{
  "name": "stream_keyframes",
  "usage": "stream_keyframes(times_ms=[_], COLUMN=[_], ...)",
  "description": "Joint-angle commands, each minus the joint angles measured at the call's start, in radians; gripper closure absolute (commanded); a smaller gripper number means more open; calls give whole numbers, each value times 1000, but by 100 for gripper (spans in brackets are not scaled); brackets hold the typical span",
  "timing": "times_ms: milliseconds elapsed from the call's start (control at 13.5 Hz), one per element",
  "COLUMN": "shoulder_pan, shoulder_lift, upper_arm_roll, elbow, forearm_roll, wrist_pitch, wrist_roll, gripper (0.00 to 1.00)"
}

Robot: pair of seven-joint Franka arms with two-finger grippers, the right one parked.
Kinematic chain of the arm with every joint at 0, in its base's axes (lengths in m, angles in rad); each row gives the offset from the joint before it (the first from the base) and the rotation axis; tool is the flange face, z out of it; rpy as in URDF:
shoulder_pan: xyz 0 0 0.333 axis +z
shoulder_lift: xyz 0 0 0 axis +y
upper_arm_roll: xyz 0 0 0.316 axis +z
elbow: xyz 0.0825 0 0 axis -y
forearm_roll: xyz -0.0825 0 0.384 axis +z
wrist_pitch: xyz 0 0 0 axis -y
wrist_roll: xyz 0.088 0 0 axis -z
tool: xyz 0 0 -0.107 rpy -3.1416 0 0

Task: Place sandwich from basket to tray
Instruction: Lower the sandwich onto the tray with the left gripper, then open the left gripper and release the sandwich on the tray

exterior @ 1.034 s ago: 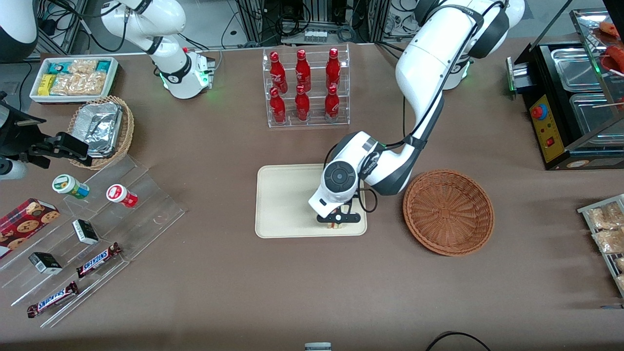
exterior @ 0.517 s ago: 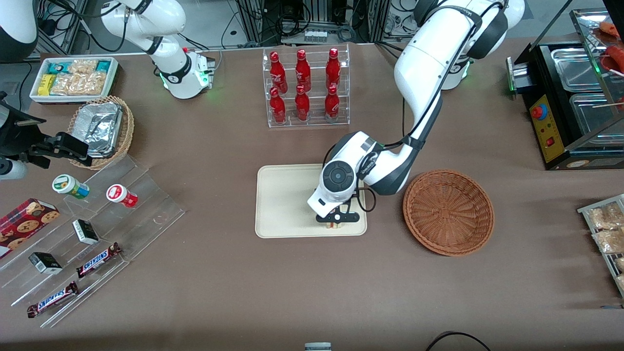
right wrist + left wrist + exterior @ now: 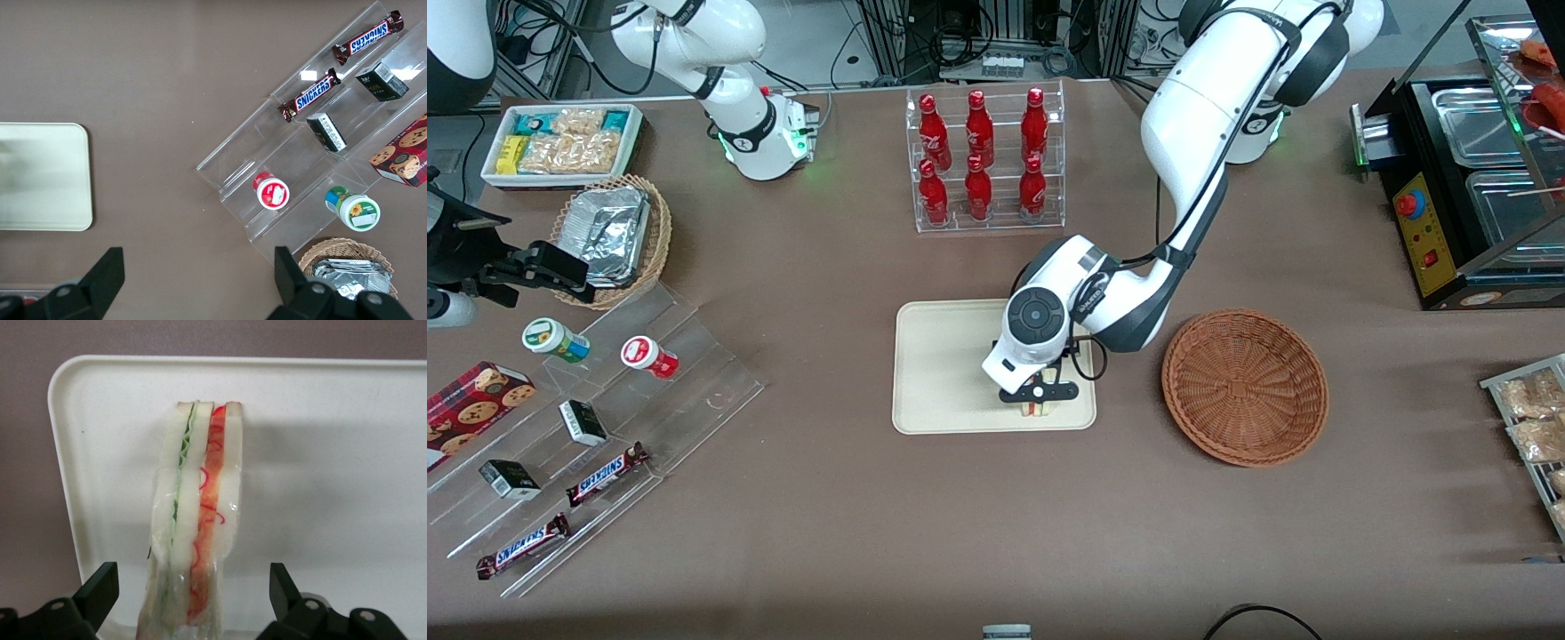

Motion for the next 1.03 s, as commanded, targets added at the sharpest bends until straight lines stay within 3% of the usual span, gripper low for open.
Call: stream_keyframes(times_ms=[0,960], shoulder_pan=[-10,-4], shoulder_lift=[-5,-139], upper_arm_roll=[20,165], elbow=[24,25], forearm_roll=[11,1], wrist_pitch=[-14,-58], wrist_roll=[-26,-9], gripper=[1,0])
